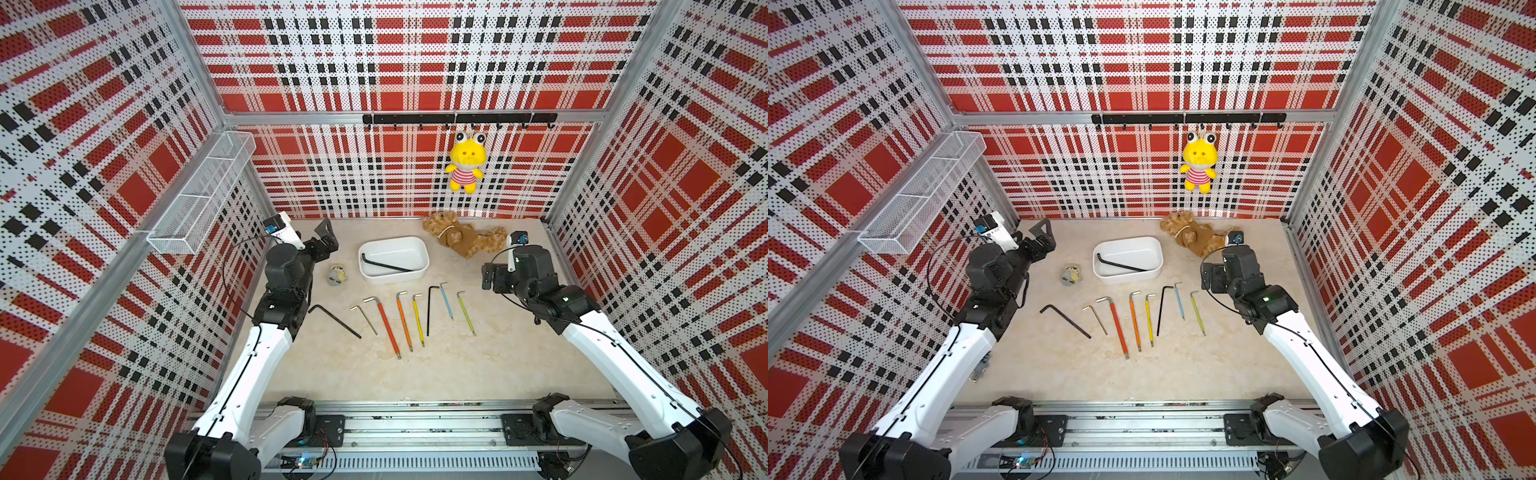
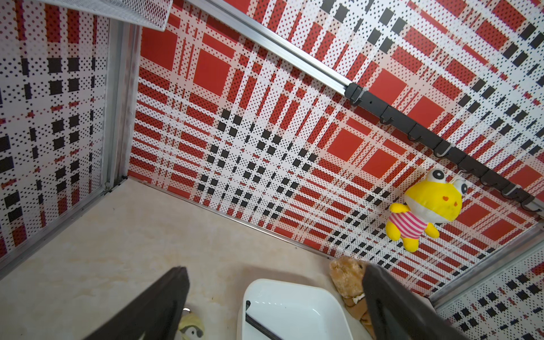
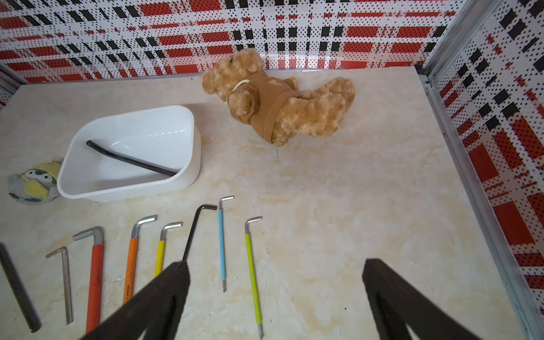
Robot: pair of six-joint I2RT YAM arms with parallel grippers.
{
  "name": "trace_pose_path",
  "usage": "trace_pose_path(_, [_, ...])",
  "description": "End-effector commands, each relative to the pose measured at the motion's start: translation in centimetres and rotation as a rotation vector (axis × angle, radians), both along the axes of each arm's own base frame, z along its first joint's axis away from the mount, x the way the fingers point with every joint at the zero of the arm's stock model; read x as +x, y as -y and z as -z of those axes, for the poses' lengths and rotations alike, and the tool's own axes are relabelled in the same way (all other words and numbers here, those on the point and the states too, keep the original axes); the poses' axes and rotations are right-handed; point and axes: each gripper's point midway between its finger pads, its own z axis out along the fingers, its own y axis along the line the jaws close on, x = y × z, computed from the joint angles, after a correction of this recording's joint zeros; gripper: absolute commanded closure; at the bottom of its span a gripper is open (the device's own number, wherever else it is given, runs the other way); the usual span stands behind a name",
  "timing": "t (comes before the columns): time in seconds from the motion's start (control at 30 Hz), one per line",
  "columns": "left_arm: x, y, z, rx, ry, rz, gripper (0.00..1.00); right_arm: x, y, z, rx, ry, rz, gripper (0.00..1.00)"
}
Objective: Put the hex key on the desktop into the storage box
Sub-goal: Pick up the Allen key from the center of the board.
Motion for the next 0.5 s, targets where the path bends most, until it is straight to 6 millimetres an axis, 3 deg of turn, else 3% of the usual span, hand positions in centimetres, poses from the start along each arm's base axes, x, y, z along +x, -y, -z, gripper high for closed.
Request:
trace_pose_path(0.0, [0.0, 1.0, -0.9, 0.015, -0.001, 0.041, 0.01, -0.1, 0.0, 0.6, 0.019, -0.034, 0.029, 0.00])
trace_pose_path(0.13, [0.3, 1.6, -0.1, 0.022, -0.022, 0.055, 0.01, 0.5, -0.5, 2.3, -0.003, -0.124, 0.029, 0.00])
trace_pose_path(0.23, [0.5, 2.6, 0.5, 0.029, -0.036, 0.078, 0.01, 0.4, -0.6, 4.6, -0.032, -0.204, 0.021, 0.00])
trace_pose_path(0.37, [0.5, 4.0, 1.8, 0.061, -0.068, 0.092, 0.01, -0.1, -1.7, 8.8, -0.033, -0.314, -0.031, 0.00])
trace_pose_path(0.47, [0.4, 6.5, 3.1, 0.086, -0.096, 0.138, 0.01, -0.3, -2.3, 11.8, -0.039, -0.407, -0.055, 0.01])
